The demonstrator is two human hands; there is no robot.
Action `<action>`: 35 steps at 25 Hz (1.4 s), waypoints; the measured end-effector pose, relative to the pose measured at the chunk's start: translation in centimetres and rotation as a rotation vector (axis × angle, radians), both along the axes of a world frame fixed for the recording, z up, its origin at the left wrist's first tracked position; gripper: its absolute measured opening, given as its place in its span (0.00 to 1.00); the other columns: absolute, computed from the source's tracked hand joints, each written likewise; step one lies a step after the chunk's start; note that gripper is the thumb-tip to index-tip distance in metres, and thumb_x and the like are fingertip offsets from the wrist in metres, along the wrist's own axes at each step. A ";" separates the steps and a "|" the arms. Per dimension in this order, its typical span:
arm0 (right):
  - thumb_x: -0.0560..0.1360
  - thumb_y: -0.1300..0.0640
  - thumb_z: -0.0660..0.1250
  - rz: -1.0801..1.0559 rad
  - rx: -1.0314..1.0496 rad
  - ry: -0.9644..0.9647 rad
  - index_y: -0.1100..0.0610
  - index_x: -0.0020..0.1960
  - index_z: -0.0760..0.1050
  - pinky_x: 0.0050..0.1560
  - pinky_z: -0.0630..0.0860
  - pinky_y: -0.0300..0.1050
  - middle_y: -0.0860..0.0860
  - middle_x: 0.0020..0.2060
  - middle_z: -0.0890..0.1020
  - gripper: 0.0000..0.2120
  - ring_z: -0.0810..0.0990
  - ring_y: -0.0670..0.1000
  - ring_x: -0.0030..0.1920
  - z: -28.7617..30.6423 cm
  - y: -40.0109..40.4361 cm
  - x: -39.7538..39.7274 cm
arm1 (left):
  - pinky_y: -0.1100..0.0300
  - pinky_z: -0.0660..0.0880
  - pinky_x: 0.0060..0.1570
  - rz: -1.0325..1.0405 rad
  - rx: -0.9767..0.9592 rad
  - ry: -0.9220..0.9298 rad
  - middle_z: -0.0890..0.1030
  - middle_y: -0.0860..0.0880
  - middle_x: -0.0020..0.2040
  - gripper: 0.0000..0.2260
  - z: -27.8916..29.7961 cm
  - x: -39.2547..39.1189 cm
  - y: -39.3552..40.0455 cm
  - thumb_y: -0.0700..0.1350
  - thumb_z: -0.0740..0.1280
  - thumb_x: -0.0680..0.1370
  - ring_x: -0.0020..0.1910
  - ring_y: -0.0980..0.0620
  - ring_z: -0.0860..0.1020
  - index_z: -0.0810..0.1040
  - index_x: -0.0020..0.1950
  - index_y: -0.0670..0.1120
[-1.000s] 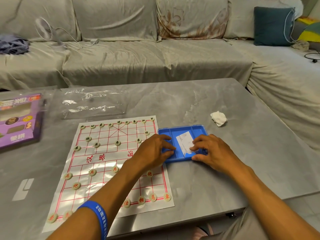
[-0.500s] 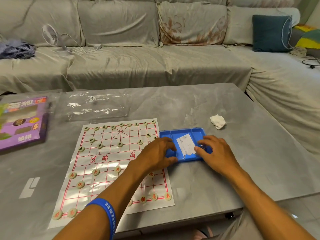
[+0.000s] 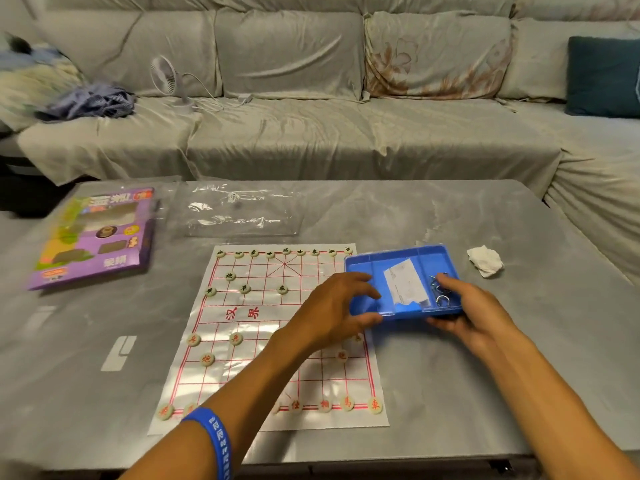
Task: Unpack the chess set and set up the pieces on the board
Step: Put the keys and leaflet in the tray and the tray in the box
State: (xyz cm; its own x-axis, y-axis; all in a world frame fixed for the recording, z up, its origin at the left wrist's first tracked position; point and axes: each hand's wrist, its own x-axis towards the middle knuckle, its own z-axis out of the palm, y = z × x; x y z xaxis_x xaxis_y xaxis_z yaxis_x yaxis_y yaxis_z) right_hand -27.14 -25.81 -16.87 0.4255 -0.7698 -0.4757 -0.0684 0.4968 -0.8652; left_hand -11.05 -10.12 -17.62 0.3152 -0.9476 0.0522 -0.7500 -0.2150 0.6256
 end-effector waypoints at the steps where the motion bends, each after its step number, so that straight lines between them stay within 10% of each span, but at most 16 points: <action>1: 0.76 0.57 0.68 -0.004 0.002 -0.051 0.59 0.57 0.76 0.39 0.78 0.52 0.56 0.45 0.84 0.11 0.83 0.55 0.43 0.6 0.6 0.6 | 0.58 0.65 0.65 0.026 -0.052 0.008 0.68 0.56 0.71 0.17 0.8 0.9 1.0 0.55 0.69 0.75 0.70 0.56 0.64 0.75 0.63 0.56; 6: 0.76 0.55 0.67 0.103 0.017 -0.126 0.57 0.55 0.76 0.39 0.78 0.52 0.56 0.46 0.85 0.10 0.83 0.55 0.47 2.5 5.4 5.6 | 0.56 0.70 0.59 0.538 -0.164 -0.131 0.77 0.50 0.63 0.13 2.6 12.6 10.3 0.48 0.69 0.76 0.59 0.50 0.74 0.77 0.60 0.50; 10: 0.76 0.54 0.68 0.189 0.011 -0.113 0.56 0.53 0.75 0.41 0.80 0.54 0.55 0.42 0.86 0.09 0.84 0.56 0.46 2.9 10.0 10.3 | 0.47 0.72 0.56 0.889 0.214 -0.417 0.75 0.41 0.63 0.22 0.8 23.4 19.9 0.43 0.71 0.71 0.59 0.39 0.73 0.74 0.65 0.46; 15: 0.75 0.54 0.68 0.240 0.018 -0.117 0.55 0.53 0.76 0.42 0.80 0.55 0.55 0.42 0.86 0.08 0.85 0.55 0.43 2.2 13.2 14.1 | 0.44 0.69 0.58 0.893 0.433 -0.570 0.67 0.40 0.69 0.32 -0.9 31.0 25.1 0.47 0.72 0.70 0.65 0.37 0.68 0.66 0.71 0.46; 23: 0.75 0.55 0.68 0.243 0.004 -0.104 0.55 0.51 0.75 0.46 0.81 0.57 0.55 0.42 0.86 0.06 0.85 0.55 0.44 1.3 15.1 16.8 | 0.51 0.72 0.44 0.775 0.304 -0.731 0.81 0.38 0.43 0.11 -1.1 31.4 25.9 0.43 0.66 0.74 0.42 0.37 0.77 0.80 0.55 0.45; 35: 0.77 0.56 0.67 0.409 0.079 -0.101 0.57 0.55 0.76 0.44 0.82 0.55 0.56 0.43 0.86 0.08 0.85 0.56 0.45 0.3 20.8 15.4 | 0.61 0.66 0.30 0.734 0.384 -0.413 0.77 0.50 0.37 0.05 1.2 21.1 25.6 0.45 0.64 0.74 0.35 0.48 0.74 0.74 0.38 0.52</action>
State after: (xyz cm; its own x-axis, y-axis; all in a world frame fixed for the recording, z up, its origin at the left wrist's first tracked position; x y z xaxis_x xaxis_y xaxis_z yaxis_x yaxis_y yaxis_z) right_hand -11.75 -5.00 -16.54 0.7356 -0.4908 -0.4669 -0.1907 0.5114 -0.8379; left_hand 10.00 15.45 -16.39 0.8699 -0.4928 0.0177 -0.4909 -0.8620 0.1267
